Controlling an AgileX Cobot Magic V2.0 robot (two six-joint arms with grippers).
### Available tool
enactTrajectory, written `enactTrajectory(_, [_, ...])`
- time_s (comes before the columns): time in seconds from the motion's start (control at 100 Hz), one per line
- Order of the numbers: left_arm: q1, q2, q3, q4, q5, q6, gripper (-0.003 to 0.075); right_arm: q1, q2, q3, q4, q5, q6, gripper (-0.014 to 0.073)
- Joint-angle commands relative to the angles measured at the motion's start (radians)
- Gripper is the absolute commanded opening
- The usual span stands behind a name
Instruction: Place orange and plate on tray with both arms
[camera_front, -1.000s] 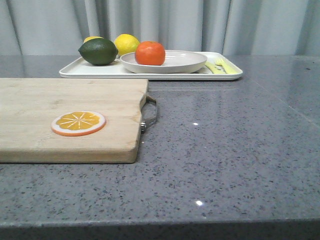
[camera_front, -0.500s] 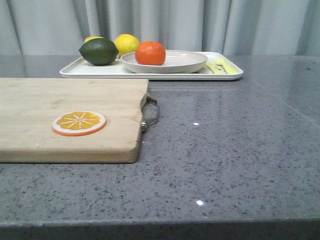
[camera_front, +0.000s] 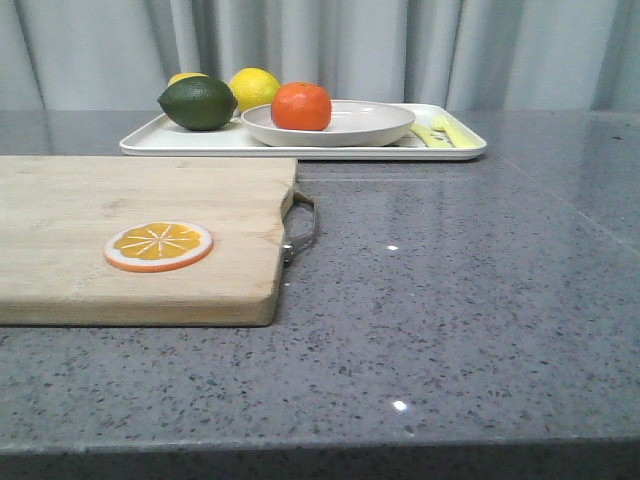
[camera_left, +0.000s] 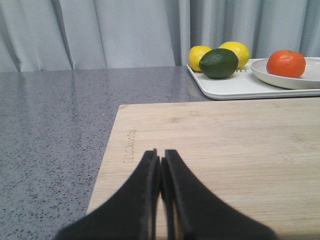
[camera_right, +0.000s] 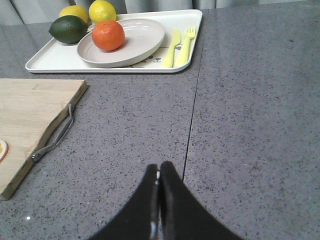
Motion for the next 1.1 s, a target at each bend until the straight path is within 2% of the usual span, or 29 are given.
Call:
enactTrajectory(0.0, [0.002,-0.031,0.022,-0.004,-0.079,-0.009,-0.0019,-0.001,0.009,-0.025,0.012,-0.071,-0.007,-0.0064])
enactTrajectory(0.15, [0.002,-0.031,0.022,-0.004,-0.079,-0.009,-0.0019,-0.003,0.006,-0.004,0.005,-0.111,-0.007,-0.0064])
enactTrajectory(0.41, [0.002,-0.031,0.022,-0.004,-0.079,-0.009,-0.0019,-0.003,-0.06,0.131,-0.078,-0.341,-0.006,-0.0064])
enactTrajectory(0.64, [0.002,-0.031,0.022,-0.004,-0.079,-0.009,-0.0019,-0.003,-0.125,0.269,-0.299,-0.507,0.197,-0.0064])
enactTrajectory(0.84, [0.002,-0.031,0.022,-0.004,-0.079,-0.009,-0.0019,-0.008,-0.184,0.413,-0.493,-0.724,0.357,-0.0064])
enactTrajectory(0.95, [0.002,-0.031,0.022,-0.004,-0.079,-0.009,-0.0019,-0.017,-0.234,0.488,-0.513,-0.789,0.382,-0.0064])
enactTrajectory(1.09, [0.002,-0.031,0.022,-0.004,-0.079,-0.009,-0.0019,-0.018,-0.316,0.562,-0.512,-0.78,0.382,-0.0064])
